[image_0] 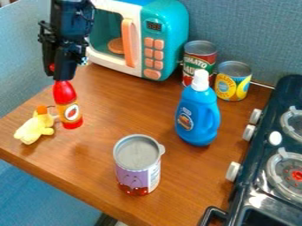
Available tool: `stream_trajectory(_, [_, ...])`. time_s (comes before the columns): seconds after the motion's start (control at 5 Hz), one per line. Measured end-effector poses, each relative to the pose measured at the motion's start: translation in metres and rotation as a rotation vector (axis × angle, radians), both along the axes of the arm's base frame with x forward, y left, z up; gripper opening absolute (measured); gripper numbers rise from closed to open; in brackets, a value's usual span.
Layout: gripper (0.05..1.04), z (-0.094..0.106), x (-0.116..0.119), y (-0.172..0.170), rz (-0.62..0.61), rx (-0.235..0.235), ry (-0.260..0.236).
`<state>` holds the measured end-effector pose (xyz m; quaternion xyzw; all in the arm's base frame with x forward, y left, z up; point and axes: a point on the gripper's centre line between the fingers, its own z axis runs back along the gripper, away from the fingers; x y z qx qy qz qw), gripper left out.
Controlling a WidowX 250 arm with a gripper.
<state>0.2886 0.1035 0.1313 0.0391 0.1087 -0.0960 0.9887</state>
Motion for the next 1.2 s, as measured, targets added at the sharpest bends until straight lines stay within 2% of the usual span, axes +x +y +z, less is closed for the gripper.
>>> stream_trajectory(0.4, [0.342, -0.001, 0.003, -0.005, -0.018, 0.001, -0.004])
stream_trajectory(0.8, [0.342, -0.020, -0.011, -0.015, -0.018, 0.008, 0.056])
stream_trajectory(1.2, [0.342, -0.027, -0.015, -0.019, -0.022, 0.012, 0.072])
